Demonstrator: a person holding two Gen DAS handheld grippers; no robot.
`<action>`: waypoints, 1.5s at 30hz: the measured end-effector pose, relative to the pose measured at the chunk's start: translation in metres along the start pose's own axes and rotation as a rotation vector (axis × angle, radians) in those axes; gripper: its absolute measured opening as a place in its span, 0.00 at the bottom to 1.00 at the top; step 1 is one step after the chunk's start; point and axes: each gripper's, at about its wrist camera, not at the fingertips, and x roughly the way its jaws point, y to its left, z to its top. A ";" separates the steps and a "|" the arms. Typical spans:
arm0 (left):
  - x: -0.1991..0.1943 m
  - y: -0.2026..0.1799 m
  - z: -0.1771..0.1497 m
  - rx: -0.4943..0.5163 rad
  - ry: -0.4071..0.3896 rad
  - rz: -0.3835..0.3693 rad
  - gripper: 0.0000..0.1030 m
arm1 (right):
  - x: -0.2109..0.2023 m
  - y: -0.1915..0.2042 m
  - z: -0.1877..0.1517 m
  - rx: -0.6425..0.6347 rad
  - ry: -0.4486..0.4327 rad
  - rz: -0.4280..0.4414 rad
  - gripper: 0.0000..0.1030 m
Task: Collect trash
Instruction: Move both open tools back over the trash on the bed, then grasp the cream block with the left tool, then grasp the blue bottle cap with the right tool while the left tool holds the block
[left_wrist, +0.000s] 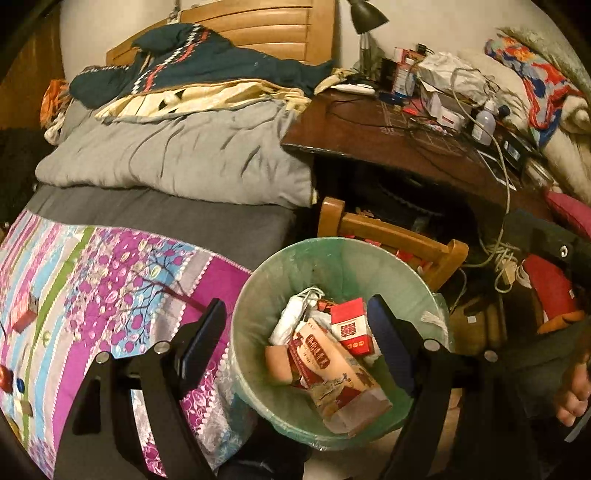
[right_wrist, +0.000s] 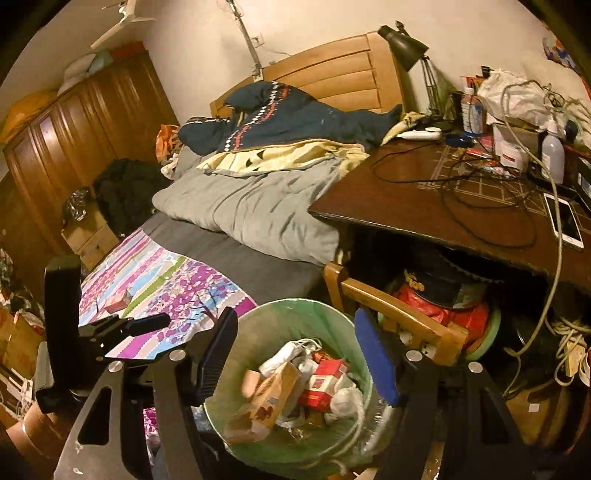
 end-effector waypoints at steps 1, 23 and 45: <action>-0.001 0.004 -0.002 -0.011 -0.002 0.006 0.73 | 0.002 0.005 0.000 -0.005 0.002 0.008 0.66; -0.093 0.300 -0.200 -0.765 -0.012 0.829 0.74 | 0.083 0.239 -0.031 -0.242 -0.030 0.283 0.71; -0.091 0.488 -0.274 -1.152 -0.065 0.795 0.21 | 0.208 0.442 -0.108 -0.537 0.179 0.453 0.74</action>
